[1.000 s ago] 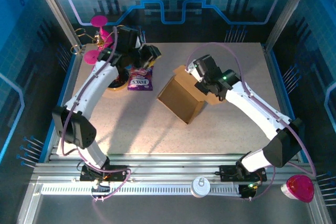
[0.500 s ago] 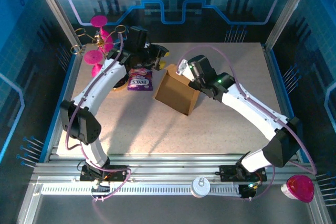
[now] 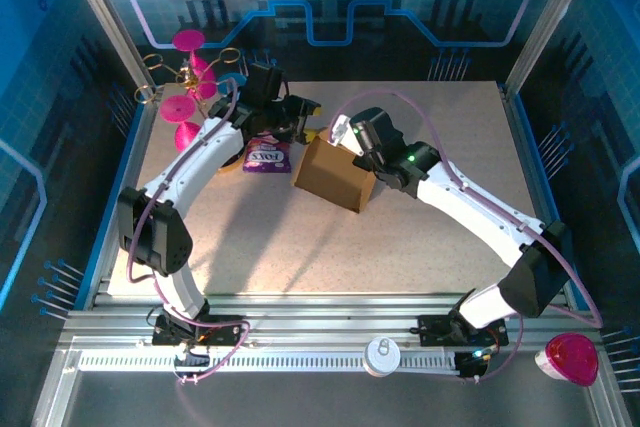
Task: Fold the paper box
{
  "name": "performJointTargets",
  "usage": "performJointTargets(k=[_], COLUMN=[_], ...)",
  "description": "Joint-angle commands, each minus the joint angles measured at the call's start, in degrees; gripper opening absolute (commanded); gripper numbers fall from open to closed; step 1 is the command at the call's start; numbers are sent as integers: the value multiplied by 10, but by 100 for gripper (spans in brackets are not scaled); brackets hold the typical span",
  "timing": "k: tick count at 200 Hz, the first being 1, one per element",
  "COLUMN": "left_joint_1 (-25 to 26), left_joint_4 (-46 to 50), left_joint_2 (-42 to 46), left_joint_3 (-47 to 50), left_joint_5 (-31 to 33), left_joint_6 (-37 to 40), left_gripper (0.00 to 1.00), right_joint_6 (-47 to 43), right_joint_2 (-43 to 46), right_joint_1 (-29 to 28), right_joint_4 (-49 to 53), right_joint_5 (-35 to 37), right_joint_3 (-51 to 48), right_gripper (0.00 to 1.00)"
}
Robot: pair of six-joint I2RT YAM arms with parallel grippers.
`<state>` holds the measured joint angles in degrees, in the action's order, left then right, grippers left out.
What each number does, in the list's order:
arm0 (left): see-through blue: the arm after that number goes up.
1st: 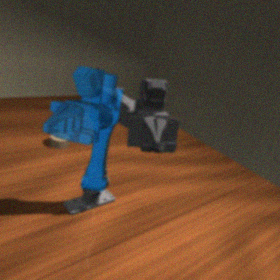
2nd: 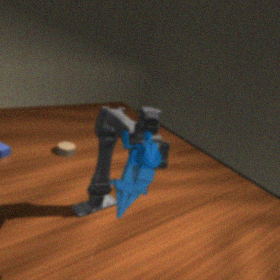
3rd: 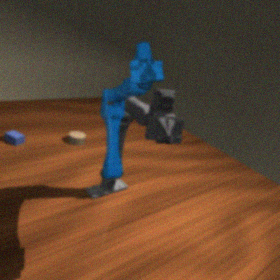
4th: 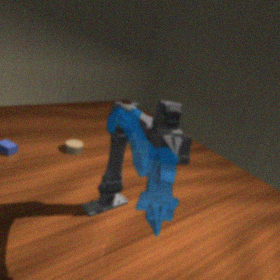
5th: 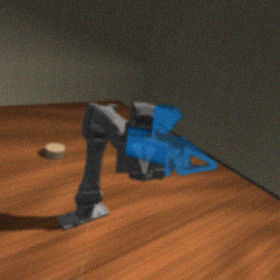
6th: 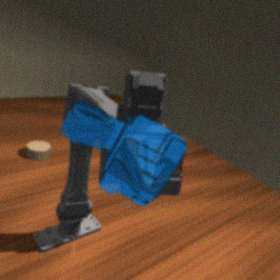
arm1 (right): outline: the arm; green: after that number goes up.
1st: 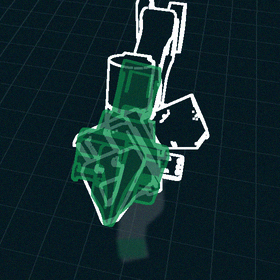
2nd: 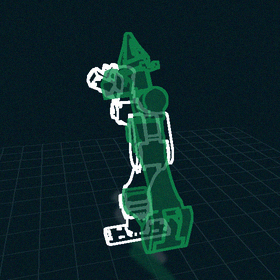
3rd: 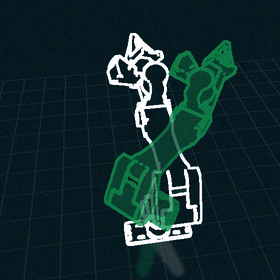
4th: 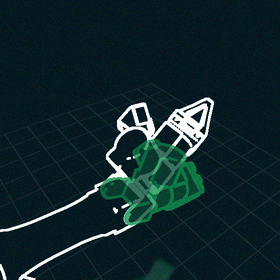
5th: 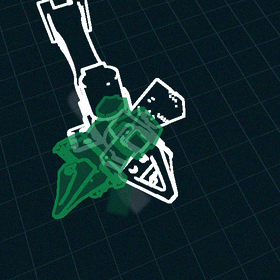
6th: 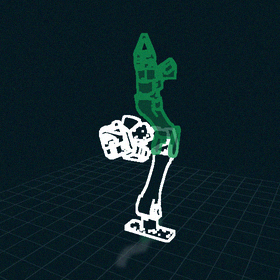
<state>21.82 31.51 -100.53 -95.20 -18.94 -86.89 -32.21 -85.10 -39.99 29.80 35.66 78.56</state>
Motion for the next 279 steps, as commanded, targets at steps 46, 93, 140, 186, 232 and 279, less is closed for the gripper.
performJointTargets(k=[46, 93, 140, 186, 232, 279], left_joint_1=[11, 11, 9, 9, 8, 0], left_joint_4=[-60, -97, -87, -96, -90, -89], left_joint_2=[20, 14, 4, -6, -9, -8], left_joint_3=[48, 75, 73, 79, 85, 98], left_joint_5=[-41, -69, -86, -106, -126, -134], left_joint_6=[-60, -77, -62, -59, -46, -33], left_gripper=[54, 50, 35, 30, 9, 0], right_joint_6=[-12, -58, -93, -109, -107, -72], right_joint_2=[0, 15, 23, 33, 31, 29], right_joint_1=[-28, -51, -60, -62, -62, -54], right_joint_4=[-45, -90, -130, -147, -147, -116], right_joint_5=[20, 33, 48, 38, 34, 20], right_joint_3=[-17, -52, -72, -86, -83, -71], right_gripper=[0, 0, 0, 0, 0, 0])
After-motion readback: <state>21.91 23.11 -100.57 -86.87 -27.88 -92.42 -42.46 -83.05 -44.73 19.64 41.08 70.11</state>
